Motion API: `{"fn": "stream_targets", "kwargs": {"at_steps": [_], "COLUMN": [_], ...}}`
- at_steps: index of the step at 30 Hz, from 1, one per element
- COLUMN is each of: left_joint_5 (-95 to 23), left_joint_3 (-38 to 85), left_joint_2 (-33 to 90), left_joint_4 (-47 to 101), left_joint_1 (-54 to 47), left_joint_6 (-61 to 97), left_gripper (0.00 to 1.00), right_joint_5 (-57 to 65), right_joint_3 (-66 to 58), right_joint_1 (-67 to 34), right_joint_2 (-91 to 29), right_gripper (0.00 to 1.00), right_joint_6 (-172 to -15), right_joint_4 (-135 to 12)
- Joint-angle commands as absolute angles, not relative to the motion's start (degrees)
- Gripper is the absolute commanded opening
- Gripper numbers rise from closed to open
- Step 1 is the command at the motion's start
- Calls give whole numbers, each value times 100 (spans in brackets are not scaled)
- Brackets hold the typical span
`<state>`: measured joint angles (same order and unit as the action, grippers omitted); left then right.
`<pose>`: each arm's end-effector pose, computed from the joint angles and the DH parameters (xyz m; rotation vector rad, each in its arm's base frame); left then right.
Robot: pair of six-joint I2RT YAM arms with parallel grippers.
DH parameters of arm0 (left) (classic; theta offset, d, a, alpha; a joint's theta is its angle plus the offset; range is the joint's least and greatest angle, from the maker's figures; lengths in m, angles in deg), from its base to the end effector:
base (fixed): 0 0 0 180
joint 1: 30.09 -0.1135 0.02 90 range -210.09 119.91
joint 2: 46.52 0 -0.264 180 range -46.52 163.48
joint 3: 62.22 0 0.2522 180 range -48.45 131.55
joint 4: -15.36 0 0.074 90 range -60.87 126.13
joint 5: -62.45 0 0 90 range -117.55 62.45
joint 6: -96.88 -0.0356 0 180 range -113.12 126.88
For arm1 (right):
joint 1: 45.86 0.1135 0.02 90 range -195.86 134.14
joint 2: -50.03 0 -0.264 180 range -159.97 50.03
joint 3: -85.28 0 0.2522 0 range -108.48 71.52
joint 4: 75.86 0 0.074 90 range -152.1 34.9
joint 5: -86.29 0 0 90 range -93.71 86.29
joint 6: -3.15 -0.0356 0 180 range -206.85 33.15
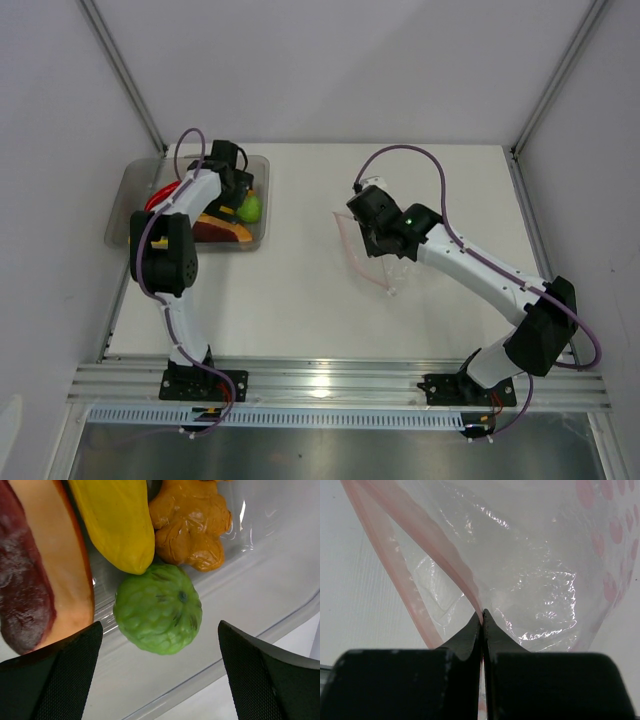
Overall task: Place the food in the zip-top bag and seal the zipper
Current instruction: Pick up the fake fruit from the bin.
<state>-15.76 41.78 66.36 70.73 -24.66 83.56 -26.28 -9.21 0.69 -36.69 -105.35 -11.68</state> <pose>0.4179 -0.0324 0.2198 -1.6027 2.1286 -0.1925 0.2258 0.2185 0.3221 -0.4495 2.4069 -0.0146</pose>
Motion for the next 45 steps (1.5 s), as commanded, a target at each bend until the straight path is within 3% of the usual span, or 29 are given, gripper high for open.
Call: {"fn": "stream_targets", "kwargs": {"at_steps": [1,14,16,24,29,31,38,45], "left_joint_5": [-1832,-1982,-1982,-1912,-1911,-1920,-1709,-2262], "left_joint_3": [4445,4673,4664,4568,4252,4006,3496,2477], "left_joint_2": [6773,7239,7213,6941,6371,6160,5105,3604], "left_joint_4": [6842,7008,6973,6886,6683,6561,6481,5665], "left_joint_1": [-2499,-2499,-2499,-2499,-2499,-2491,-2175,-1359], "left_joint_6": [8571,8870,8862,8572,8335,8220,7658,6999], "left_gripper": [97,89,83,37,16,1,1,1], "right_joint_5": [-2577,-2586,-2577,-2577,-2542,-2524,-2252,-1865], "right_joint_3": [-864,-767,-776,-837,-934,-960,-1057,-1188], "right_joint_1": [28,-60,-68,-68,-138,-156,-341,-499], "right_joint_2": [-3488,-3408,-3417,-3364,-3399,-3408,-3382,-3233], "right_gripper": [0,0,0,0,0,0,0,0], "right_joint_6": [-10416,-10355,-10355,-10407,-10460,-10451,-10583,-10688], "right_joint_4": [-1288,-1305,-1314,-1279,-1235,-1226,-1156,-989]}}
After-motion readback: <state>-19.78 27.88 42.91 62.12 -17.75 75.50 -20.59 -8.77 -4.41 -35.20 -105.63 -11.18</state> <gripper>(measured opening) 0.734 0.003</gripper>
